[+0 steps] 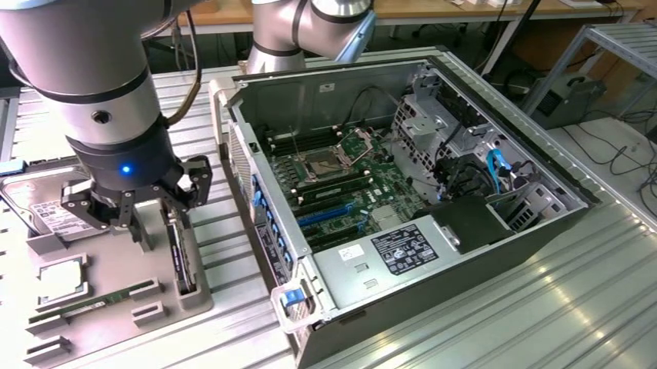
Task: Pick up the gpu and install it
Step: 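Pick up the gpu and move the gpu toward the slot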
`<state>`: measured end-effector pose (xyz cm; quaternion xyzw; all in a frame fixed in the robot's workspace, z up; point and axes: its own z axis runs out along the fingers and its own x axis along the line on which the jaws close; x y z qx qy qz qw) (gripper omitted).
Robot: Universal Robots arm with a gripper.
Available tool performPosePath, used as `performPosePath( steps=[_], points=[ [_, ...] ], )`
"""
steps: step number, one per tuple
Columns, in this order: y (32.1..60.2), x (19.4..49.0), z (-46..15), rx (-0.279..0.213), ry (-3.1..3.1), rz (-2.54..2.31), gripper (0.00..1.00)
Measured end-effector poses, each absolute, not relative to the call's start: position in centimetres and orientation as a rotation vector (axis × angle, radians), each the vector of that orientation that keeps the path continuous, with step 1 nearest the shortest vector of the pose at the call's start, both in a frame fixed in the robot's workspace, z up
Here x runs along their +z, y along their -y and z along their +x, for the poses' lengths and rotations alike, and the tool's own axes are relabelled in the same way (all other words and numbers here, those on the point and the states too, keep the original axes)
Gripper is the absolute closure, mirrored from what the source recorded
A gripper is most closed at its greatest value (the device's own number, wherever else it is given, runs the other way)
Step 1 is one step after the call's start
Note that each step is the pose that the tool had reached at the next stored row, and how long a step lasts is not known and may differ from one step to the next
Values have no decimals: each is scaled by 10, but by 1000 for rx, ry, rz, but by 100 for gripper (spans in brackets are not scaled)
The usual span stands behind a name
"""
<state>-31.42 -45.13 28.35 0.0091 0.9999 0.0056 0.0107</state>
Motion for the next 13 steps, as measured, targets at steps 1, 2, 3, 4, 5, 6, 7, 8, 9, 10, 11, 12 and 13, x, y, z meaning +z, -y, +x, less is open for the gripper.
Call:
performPosePath(
  steps=[1, 2, 3, 4, 5, 6, 7, 8, 9, 10, 11, 12, 13],
  points=[
    [451, 282, -314, 17, -3120, 28, 40],
    [451, 279, -314, 17, -3120, 28, 40],
    [451, 277, -314, 17, -3120, 29, 40],
    [451, 274, -314, 17, -3120, 32, 40],
    [451, 272, -314, 17, -3120, 34, 40],
    [451, 270, -313, 17, -3120, 35, 40],
    [451, 268, -313, 17, -3120, 37, 40],
    [451, 266, -313, 17, -3120, 37, 40],
    [451, 264, -313, 17, -3120, 38, 40],
    [451, 262, -313, 17, -3120, 38, 40],
    [451, 261, -313, 17, -3120, 39, 40],
    [451, 259, -313, 17, -3120, 40, 40],
    [451, 257, -313, 16, -3120, 41, 40]
  ],
)
